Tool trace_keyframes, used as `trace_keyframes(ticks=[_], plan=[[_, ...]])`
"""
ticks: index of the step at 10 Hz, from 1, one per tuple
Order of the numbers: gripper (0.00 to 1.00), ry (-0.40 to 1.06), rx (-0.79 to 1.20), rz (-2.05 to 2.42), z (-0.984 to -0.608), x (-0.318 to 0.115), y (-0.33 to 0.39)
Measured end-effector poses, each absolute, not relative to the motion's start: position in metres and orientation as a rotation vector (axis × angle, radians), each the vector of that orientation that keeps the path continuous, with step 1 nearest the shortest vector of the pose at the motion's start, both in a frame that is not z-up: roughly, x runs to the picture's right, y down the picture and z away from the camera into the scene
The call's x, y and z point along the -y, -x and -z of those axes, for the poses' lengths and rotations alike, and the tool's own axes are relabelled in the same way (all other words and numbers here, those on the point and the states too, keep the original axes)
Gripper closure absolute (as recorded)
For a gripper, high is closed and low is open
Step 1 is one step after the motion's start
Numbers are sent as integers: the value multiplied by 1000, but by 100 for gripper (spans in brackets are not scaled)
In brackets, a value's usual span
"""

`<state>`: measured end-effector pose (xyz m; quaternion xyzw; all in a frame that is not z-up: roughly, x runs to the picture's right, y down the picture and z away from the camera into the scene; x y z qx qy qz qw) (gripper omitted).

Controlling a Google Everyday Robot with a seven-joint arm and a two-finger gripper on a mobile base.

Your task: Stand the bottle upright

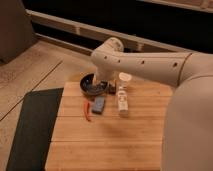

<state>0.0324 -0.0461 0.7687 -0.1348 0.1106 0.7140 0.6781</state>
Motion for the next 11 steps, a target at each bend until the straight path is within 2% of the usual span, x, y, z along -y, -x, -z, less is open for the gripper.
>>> trace_keyframes(ticks=[3,5,8,11], plan=[[35,242,-210,-1571,-791,81,-78],[35,236,-206,-1568,-817,88,-104],[35,289,-199,-1658,-855,79,-131],[35,345,-205,-1712,-871,60,-126]])
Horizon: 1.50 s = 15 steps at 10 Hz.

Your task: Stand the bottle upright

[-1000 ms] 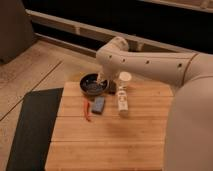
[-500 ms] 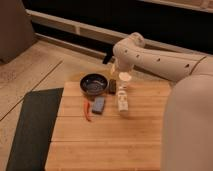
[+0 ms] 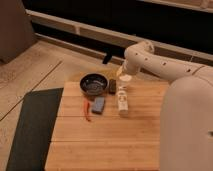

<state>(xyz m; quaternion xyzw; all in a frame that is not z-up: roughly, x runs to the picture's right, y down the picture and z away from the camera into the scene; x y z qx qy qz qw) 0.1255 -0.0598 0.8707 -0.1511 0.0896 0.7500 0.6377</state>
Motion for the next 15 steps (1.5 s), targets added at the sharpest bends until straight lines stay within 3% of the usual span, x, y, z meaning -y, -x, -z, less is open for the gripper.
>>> trace_keyframes(ticks=[6,15], plan=[[35,435,-338,-1704,-903,10,-124],[35,519,-445,-1700,-959,-8,-138]])
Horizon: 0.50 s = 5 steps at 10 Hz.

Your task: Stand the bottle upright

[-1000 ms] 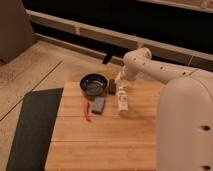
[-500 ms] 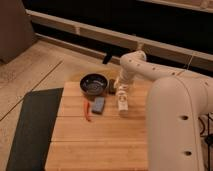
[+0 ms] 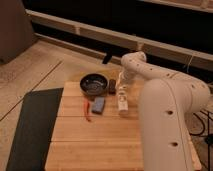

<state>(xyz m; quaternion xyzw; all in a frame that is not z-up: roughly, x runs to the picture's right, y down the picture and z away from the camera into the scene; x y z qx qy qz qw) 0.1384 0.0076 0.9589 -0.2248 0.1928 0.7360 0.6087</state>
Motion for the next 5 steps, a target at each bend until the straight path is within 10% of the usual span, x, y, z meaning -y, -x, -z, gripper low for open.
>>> trace_keyframes(ticks=[5], plan=[[35,572,-440,-1678,-981,-7,-120]])
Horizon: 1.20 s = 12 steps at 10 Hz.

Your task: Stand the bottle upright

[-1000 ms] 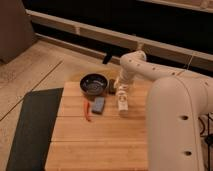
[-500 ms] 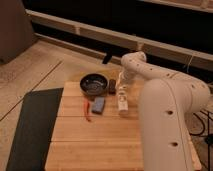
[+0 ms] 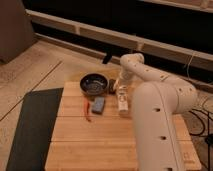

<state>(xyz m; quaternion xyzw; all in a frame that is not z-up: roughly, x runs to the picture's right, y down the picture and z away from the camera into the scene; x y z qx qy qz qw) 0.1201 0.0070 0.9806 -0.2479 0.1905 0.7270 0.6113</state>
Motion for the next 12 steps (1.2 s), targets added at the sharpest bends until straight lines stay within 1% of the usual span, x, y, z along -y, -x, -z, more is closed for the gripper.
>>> trace_keyframes(ticks=[12], plan=[[35,581,-504,-1661,-993,-17,-141]])
